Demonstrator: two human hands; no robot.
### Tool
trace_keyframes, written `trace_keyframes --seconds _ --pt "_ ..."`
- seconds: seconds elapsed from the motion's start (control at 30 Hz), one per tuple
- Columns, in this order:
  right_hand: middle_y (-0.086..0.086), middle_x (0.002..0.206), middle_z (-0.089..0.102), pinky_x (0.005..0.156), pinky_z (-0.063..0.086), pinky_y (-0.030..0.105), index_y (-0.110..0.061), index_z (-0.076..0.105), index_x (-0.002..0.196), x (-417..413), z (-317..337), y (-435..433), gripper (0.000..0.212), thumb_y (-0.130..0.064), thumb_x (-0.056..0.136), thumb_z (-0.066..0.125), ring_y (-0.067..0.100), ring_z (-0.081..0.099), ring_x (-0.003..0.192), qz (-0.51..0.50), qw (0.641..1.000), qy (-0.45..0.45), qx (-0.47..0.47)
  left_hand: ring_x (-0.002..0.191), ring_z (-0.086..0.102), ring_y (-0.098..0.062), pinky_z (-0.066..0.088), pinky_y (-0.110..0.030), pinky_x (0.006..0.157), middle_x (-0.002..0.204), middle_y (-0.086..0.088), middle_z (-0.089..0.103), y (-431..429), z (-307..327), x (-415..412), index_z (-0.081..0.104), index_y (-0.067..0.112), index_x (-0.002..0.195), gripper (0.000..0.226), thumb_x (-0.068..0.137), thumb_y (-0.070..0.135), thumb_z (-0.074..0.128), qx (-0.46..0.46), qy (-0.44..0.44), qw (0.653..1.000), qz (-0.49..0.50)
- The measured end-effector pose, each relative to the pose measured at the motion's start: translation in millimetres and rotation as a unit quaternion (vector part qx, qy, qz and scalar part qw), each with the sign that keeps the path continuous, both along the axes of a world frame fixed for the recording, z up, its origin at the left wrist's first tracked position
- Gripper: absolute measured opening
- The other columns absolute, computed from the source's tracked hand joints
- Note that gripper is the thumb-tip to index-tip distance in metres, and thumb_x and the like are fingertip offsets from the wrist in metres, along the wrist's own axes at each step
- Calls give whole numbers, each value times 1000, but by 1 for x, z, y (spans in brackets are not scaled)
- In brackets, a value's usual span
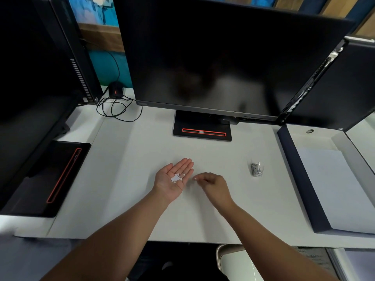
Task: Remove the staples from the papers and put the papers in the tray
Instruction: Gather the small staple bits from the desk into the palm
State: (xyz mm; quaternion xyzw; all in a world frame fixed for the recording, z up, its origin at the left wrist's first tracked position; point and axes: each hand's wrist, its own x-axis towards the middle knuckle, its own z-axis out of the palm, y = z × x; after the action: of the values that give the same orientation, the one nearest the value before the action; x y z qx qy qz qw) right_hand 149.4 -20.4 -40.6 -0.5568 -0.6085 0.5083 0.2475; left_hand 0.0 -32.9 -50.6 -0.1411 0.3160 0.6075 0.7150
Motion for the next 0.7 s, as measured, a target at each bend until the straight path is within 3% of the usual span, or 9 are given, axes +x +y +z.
trace_keyframes --seconds 0.13,0.23,0.37,0.53,0.7 --pt "0 93 71 71 44 17 -14 75 90 -18 15 -3 22 -5 87 55 14 61 84 46 996 -29 77 110 63 -30 46 -35 101 115 -21 68 0 4 5 64 -8 110 46 100 20 29 -2 17 1000 -17" --pt "5 87 70 74 48 32 -12 75 85 -26 14 -4 19 -4 83 58 20 60 81 72 984 -75 143 110 64 -28 50 -35 90 116 -20 68 0 7 7 64 -6 113 46 99 21 30 0 21 999 -25" --pt "-2 80 72 78 48 41 -18 74 77 -31 7 -3 13 -10 77 64 20 59 81 71 969 -119 206 110 64 -28 46 -34 98 116 -21 68 -1 11 8 64 -6 114 46 99 21 30 2 23 999 -24" --pt "-8 81 69 81 46 41 -23 68 72 -33 3 0 9 -15 74 65 16 58 81 76 957 -157 231 108 64 -28 50 -35 86 115 -20 68 -3 12 7 64 -6 113 46 99 22 31 -3 23 1000 -20" --pt "-10 81 66 75 46 31 -25 69 77 -24 4 4 10 -21 78 60 6 55 80 64 963 -99 242 110 63 -28 50 -35 91 115 -20 68 -3 12 5 64 -6 113 46 99 22 31 1 24 999 -23"
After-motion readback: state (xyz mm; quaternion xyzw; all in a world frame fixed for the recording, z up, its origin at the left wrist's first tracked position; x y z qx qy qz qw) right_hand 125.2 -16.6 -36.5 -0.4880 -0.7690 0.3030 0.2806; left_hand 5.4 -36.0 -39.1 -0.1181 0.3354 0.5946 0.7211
